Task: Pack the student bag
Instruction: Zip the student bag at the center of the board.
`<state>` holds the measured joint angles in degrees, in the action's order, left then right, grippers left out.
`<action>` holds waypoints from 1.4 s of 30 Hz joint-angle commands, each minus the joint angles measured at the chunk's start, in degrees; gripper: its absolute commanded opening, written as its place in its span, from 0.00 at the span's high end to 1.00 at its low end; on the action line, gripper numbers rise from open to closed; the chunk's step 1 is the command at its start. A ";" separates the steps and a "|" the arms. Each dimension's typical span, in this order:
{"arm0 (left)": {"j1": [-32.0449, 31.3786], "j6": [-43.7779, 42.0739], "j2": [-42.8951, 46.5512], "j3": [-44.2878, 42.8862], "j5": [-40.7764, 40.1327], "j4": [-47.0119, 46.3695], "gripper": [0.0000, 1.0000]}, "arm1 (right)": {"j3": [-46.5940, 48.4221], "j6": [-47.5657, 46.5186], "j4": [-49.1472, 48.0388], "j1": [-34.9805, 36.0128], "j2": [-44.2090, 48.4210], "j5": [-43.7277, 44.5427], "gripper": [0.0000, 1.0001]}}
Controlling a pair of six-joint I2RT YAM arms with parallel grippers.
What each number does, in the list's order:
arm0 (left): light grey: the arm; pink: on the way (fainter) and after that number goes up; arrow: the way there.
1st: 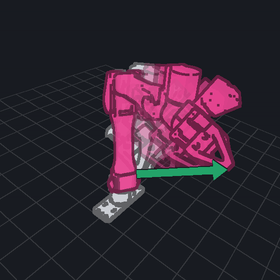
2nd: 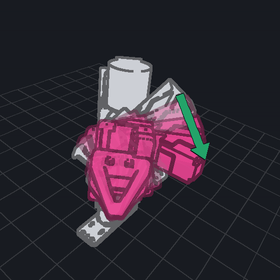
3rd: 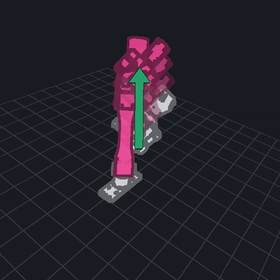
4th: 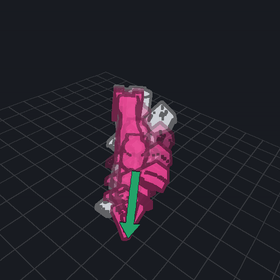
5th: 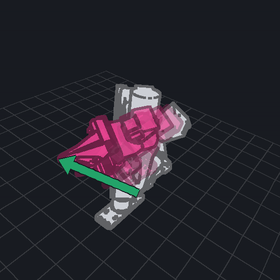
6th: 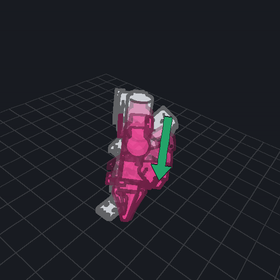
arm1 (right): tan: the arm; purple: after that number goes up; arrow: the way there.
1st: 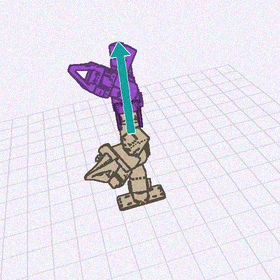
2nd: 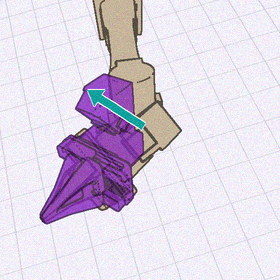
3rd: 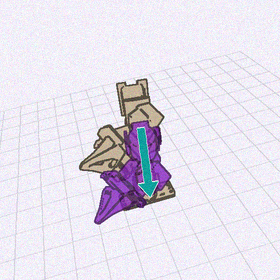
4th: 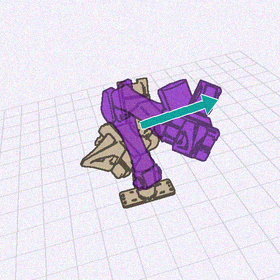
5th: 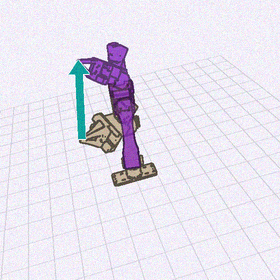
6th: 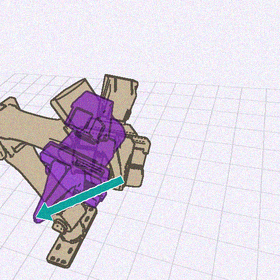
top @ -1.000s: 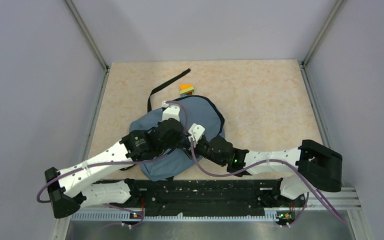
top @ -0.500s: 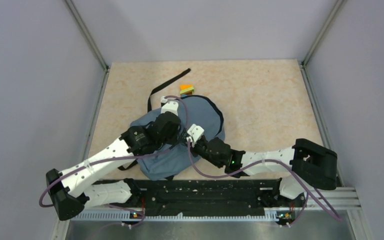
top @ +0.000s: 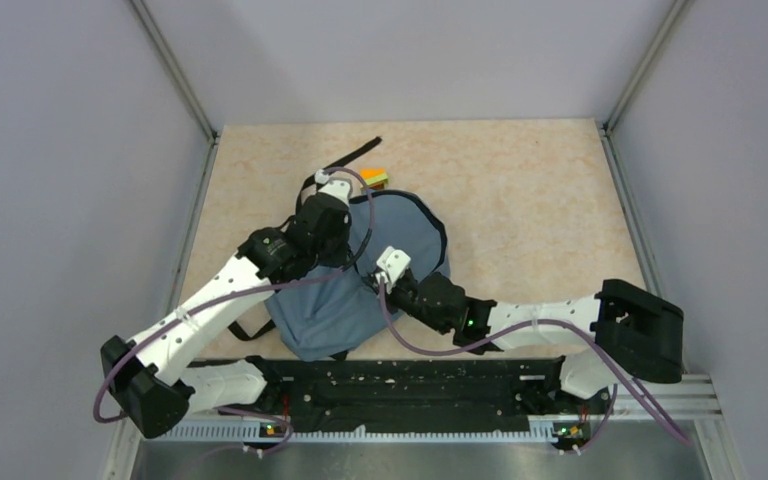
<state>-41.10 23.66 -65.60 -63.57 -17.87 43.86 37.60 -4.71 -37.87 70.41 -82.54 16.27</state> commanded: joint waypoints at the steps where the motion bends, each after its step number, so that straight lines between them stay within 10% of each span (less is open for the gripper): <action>1: 6.33 -4.36 -1.04 -7.39 -8.83 -8.13 1.00 | -1.83 1.93 8.12 1.04 0.91 -2.42 1.00; 33: 28.89 -12.49 -22.53 -13.87 -5.78 -15.36 1.00 | -0.72 4.31 10.70 1.66 4.41 -3.08 0.98; 35: 28.89 -12.67 -20.24 -11.95 -4.67 -17.45 0.84 | 0.85 6.42 12.98 1.68 5.78 -3.00 0.82; 39: 28.89 -12.12 -15.40 -7.97 -3.46 -21.03 0.19 | 3.01 7.37 16.28 1.60 8.69 -1.99 0.28; 42: 28.80 -11.03 -10.88 -3.15 -3.31 -25.09 0.08 | 7.17 8.71 24.50 0.40 9.90 -0.08 0.07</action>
<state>-11.97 11.99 -83.53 -70.89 -18.70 28.91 38.02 1.74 -23.24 71.46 -75.64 14.31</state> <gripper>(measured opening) 0.884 0.859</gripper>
